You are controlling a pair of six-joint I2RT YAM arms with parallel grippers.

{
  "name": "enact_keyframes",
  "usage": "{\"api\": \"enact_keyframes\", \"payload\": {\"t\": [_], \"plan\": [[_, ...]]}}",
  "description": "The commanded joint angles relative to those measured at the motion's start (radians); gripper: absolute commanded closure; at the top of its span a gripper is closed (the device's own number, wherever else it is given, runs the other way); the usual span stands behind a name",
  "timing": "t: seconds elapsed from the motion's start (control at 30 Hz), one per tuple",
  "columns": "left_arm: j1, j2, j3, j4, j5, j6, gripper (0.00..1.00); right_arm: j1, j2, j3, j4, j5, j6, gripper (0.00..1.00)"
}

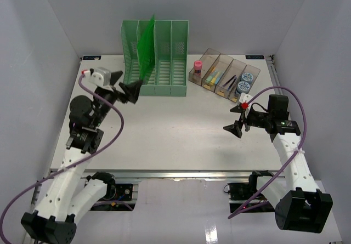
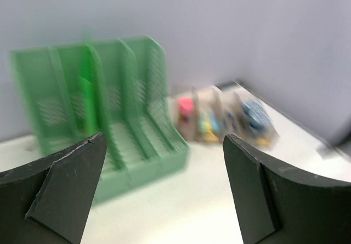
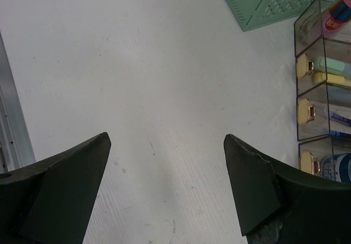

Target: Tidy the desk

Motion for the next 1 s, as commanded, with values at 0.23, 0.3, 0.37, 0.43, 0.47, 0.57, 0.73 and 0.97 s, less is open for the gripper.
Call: {"api": "enact_keyframes", "payload": {"t": [0.23, 0.3, 0.37, 0.43, 0.47, 0.57, 0.73, 0.97], "plan": [[-0.002, -0.268, -0.319, -0.215, 0.356, 0.025, 0.02, -0.023, 0.042, 0.071, 0.101, 0.145, 0.23, 0.1], [-0.002, -0.302, -0.345, -0.221, 0.349, 0.034, 0.02, -0.024, 0.04, 0.077, 0.13, 0.192, 0.288, 0.1], [-0.003, -0.336, -0.374, -0.217, 0.339, 0.035, 0.02, -0.025, 0.034, 0.077, 0.155, 0.229, 0.322, 0.1], [-0.003, -0.365, -0.382, -0.221, 0.319, 0.04, 0.02, -0.029, 0.016, 0.065, 0.162, 0.235, 0.322, 0.1], [-0.003, -0.376, -0.382, -0.224, 0.305, 0.044, 0.02, -0.032, 0.002, 0.054, 0.167, 0.234, 0.319, 0.1], [-0.003, -0.39, -0.383, -0.235, 0.262, 0.057, 0.02, -0.04, -0.059, -0.004, 0.218, 0.25, 0.352, 0.1], [-0.002, -0.399, -0.38, -0.242, 0.236, 0.06, 0.02, -0.055, -0.121, -0.103, 0.363, 0.37, 0.488, 0.1], [-0.002, -0.405, -0.38, -0.248, 0.221, 0.065, 0.02, -0.059, -0.151, -0.133, 0.428, 0.442, 0.582, 0.1]]}}
